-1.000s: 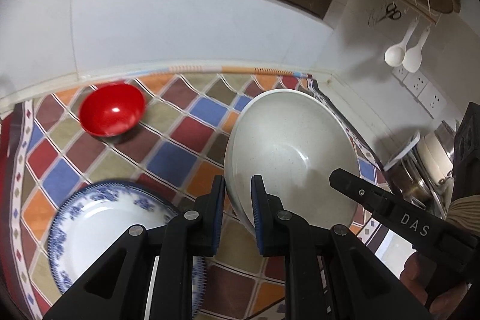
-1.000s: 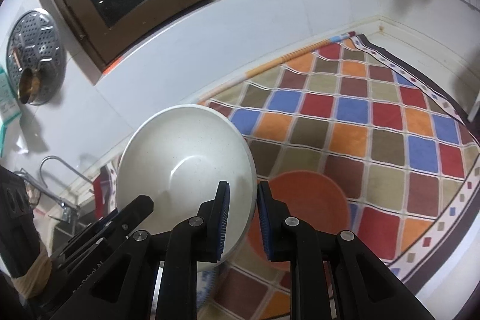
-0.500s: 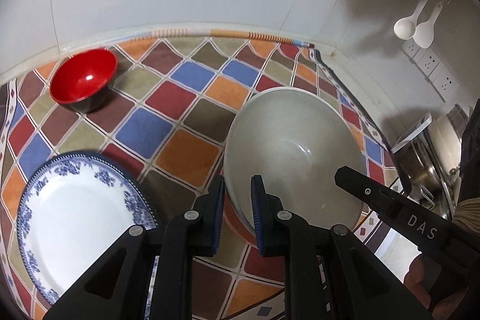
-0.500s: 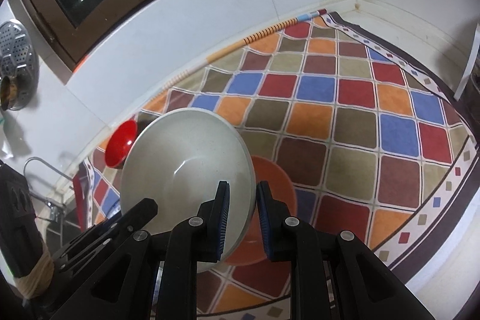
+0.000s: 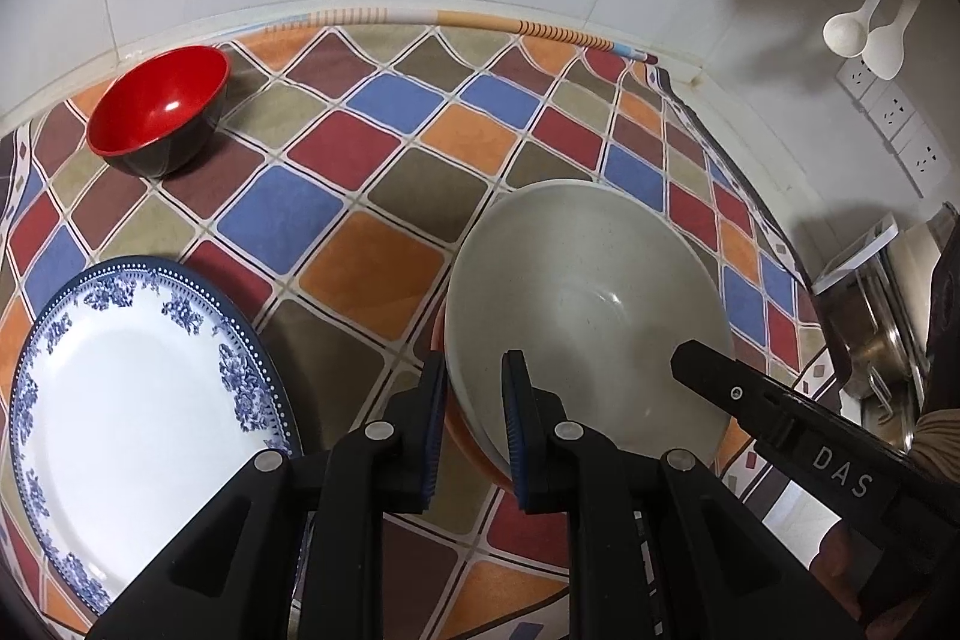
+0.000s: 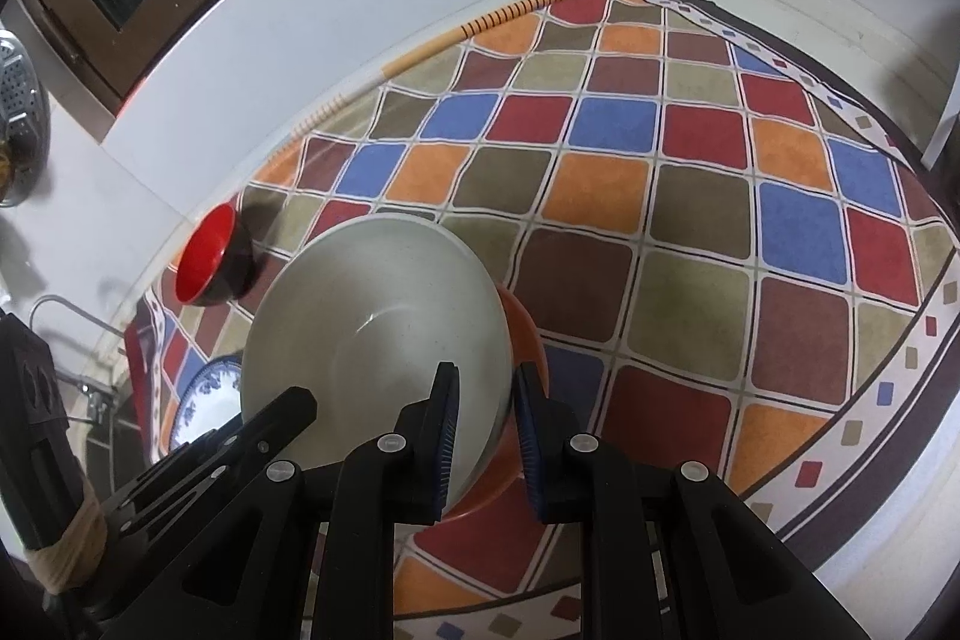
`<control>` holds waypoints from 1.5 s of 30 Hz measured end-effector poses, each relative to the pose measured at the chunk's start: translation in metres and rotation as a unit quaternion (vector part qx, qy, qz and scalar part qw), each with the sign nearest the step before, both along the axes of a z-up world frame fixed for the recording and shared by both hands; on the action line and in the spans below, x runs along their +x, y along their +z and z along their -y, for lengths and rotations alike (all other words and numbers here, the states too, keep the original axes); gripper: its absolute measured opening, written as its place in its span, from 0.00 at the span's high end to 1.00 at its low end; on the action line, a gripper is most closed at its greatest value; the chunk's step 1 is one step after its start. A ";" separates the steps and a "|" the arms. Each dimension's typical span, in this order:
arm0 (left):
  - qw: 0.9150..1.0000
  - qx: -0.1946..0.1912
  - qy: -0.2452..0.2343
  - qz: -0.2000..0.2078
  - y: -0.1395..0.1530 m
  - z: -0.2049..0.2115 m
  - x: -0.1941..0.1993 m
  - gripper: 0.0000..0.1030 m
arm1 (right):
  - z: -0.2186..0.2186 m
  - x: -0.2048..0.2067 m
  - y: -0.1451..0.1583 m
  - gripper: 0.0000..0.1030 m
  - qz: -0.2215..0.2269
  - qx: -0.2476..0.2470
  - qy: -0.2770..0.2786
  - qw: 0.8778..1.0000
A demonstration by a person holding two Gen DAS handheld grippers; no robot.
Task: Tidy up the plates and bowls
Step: 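Lift the white bowl with both grippers and carry it onto the pink bowl, then open both grippers to release the white bowl into the pink bowl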
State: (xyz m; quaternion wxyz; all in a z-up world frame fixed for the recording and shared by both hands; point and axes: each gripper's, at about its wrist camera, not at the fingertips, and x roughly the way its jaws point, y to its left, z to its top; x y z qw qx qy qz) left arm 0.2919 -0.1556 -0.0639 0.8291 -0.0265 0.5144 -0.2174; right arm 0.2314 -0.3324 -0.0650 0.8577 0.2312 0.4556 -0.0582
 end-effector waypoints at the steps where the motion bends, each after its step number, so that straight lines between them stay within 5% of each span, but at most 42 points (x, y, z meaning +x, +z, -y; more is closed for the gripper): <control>1: 1.000 0.001 0.000 -0.001 -0.001 0.001 0.000 0.82 | 0.001 0.000 -0.001 0.80 -0.001 0.001 0.001 1.000; 13: 1.000 0.017 0.000 0.003 -0.007 0.006 0.003 0.77 | 0.000 0.004 -0.013 0.80 -0.017 -0.006 0.009 1.000; 20: 1.000 0.023 -0.002 0.018 -0.003 0.005 0.003 0.51 | -0.001 0.004 -0.012 0.80 -0.013 -0.023 0.006 1.000; 22: 1.000 0.020 0.000 0.021 0.000 0.002 0.004 0.47 | -0.001 0.003 -0.010 0.76 -0.012 -0.028 0.003 1.000; 24: 0.999 0.021 0.005 0.028 0.003 -0.002 0.004 0.45 | -0.002 0.002 -0.008 0.60 -0.007 -0.039 0.002 0.999; 45: 0.991 0.039 0.080 0.099 0.045 -0.084 0.006 0.18 | -0.052 0.008 0.029 0.34 0.044 -0.119 0.029 0.992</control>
